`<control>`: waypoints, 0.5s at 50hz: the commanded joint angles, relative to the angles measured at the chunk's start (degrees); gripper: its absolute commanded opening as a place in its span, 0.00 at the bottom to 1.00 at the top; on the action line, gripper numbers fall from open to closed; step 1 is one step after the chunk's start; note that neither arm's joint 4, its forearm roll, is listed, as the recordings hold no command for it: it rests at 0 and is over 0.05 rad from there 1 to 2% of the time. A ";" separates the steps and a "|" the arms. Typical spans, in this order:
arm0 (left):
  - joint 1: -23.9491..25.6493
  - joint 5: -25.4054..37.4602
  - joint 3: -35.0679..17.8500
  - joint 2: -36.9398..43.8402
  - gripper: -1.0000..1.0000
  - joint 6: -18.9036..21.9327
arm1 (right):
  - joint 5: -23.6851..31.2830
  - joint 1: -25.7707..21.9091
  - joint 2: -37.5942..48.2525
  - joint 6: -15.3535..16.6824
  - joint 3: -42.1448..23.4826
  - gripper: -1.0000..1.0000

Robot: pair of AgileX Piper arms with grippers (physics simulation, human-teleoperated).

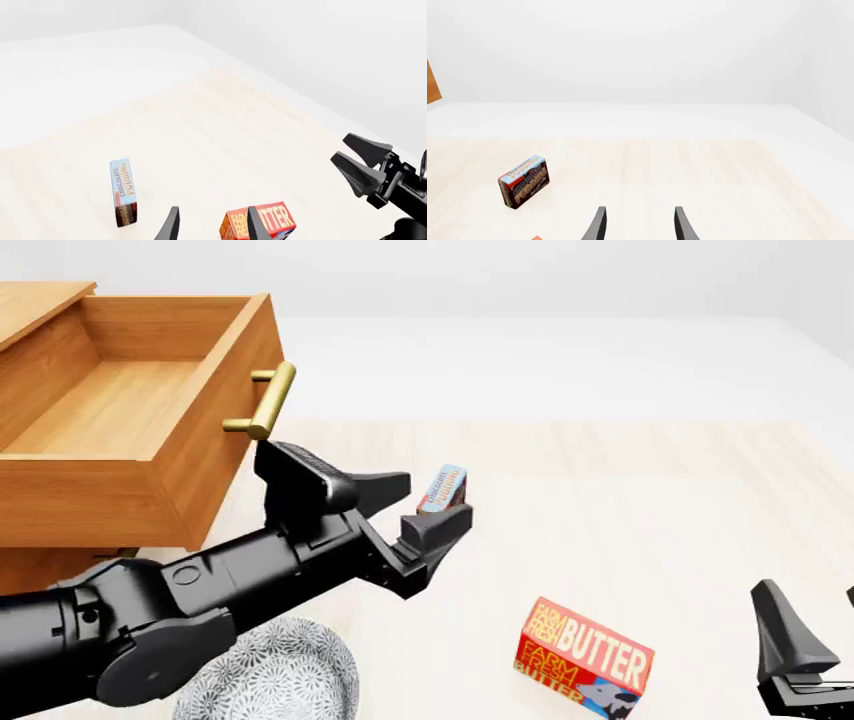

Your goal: Put the chocolate pudding in the top drawer of the cabinet and close it.

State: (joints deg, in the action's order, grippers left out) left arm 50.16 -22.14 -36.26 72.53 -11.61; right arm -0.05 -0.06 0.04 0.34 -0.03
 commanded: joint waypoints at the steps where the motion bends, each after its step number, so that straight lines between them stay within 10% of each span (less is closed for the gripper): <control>1: -1.32 2.38 -3.76 4.50 1.00 -2.73 | 0.00 0.00 0.00 0.00 0.00 1.00; 25: -7.14 5.33 -6.16 9.30 1.00 -3.46 | 0.01 0.01 0.00 0.01 0.00 1.00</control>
State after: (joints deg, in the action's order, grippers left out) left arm 45.03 -17.96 -41.56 79.90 -14.83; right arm -0.04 -0.06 0.04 0.35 -0.03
